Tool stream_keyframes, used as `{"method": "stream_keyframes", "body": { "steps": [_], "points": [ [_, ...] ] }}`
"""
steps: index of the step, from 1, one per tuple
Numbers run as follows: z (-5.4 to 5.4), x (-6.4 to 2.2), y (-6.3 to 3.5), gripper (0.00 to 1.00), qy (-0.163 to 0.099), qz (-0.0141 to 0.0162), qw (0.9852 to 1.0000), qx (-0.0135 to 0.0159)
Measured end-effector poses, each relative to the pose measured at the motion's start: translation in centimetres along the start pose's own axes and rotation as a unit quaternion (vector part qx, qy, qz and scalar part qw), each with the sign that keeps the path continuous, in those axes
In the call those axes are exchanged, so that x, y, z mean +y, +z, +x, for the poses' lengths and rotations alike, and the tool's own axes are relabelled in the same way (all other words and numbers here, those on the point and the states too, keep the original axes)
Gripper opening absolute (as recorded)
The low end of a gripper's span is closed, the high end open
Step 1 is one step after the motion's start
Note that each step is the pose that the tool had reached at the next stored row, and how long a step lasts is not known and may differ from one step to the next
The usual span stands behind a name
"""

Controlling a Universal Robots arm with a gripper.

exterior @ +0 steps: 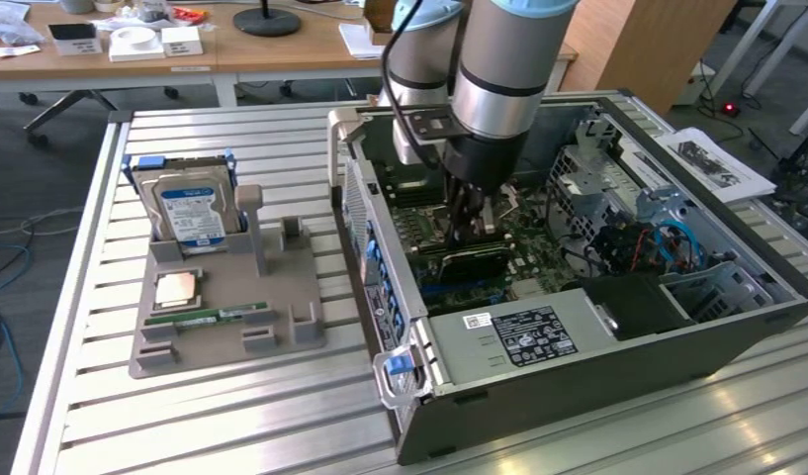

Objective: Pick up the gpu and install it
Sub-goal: 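Press down on the gpu until it lock into place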

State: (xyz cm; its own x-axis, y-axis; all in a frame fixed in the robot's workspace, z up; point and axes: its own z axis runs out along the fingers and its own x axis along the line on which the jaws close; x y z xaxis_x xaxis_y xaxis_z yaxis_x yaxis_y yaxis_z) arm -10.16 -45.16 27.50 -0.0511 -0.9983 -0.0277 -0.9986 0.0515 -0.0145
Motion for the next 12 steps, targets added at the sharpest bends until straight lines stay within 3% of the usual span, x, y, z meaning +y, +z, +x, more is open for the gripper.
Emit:
{"method": "stream_keyframes", "body": {
  "steps": [12],
  "points": [
    [0.08,0.09,0.58,0.11,0.000,0.0000,1.0000,-0.0001]
  ]
}}
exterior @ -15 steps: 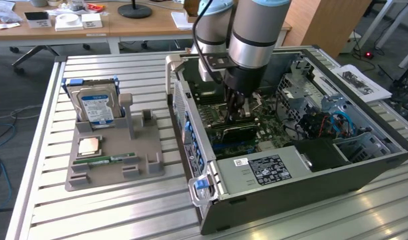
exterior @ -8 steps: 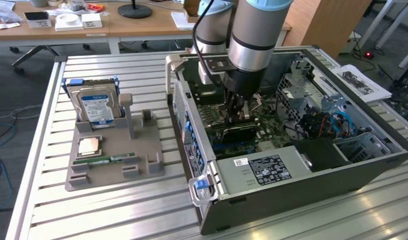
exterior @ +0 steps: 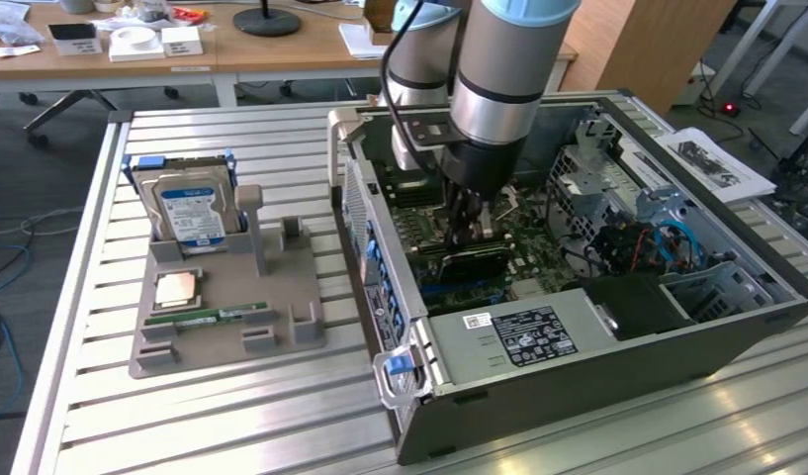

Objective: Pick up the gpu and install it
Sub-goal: 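Press down on the gpu until it lock into place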

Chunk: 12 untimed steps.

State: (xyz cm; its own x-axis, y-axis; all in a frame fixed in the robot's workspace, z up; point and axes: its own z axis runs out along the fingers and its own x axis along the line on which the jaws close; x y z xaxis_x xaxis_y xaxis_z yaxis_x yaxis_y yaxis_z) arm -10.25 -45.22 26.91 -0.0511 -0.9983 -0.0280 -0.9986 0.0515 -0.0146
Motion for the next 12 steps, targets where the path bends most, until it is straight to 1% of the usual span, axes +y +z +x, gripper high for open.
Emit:
{"method": "stream_keyframes", "body": {
  "steps": [12],
  "points": [
    [0.01,0.01,0.20,0.11,0.000,-0.0001,1.0000,0.0001]
  ]
}}
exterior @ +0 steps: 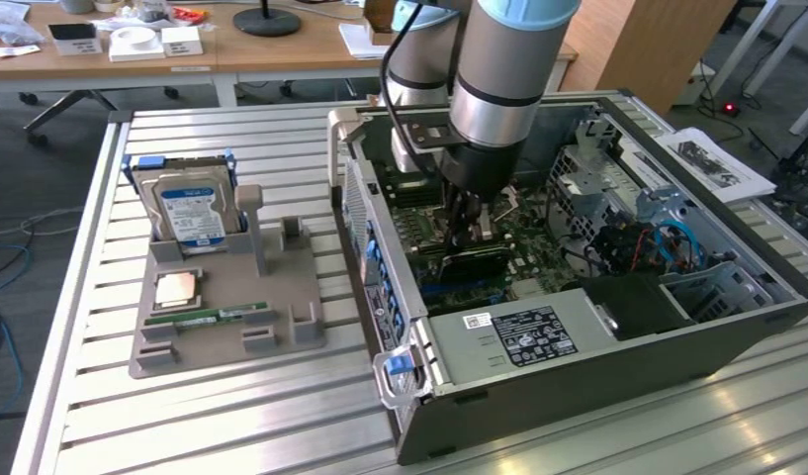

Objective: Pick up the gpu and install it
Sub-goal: 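Press down on the gpu until it lock into place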

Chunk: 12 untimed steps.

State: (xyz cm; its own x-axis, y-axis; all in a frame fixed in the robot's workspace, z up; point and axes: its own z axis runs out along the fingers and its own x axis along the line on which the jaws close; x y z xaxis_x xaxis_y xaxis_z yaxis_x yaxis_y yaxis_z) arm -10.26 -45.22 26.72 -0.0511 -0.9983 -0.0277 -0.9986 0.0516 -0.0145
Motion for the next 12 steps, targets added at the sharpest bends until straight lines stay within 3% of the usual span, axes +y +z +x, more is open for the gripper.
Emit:
{"method": "stream_keyframes", "body": {
  "steps": [12],
  "points": [
    [0.01,0.03,0.26,0.11,0.000,-0.0001,1.0000,0.0002]
  ]
}}
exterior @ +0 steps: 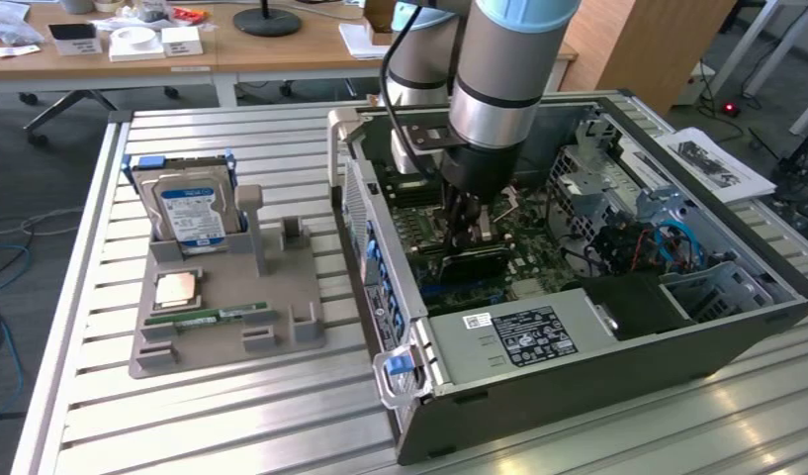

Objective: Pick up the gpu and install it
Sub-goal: 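Press down on the gpu until it lock into place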

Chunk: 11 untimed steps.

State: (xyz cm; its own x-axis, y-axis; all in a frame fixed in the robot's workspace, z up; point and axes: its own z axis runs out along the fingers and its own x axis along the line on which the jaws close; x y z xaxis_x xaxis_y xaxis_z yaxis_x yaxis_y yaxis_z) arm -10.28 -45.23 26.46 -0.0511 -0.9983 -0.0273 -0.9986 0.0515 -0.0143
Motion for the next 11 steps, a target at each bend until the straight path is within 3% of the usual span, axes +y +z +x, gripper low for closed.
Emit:
{"method": "stream_keyframes", "body": {
  "steps": [11],
  "points": [
    [0.01,0.21,0.20,0.11,0.000,0.0001,1.0000,-0.0002]
  ]
}}
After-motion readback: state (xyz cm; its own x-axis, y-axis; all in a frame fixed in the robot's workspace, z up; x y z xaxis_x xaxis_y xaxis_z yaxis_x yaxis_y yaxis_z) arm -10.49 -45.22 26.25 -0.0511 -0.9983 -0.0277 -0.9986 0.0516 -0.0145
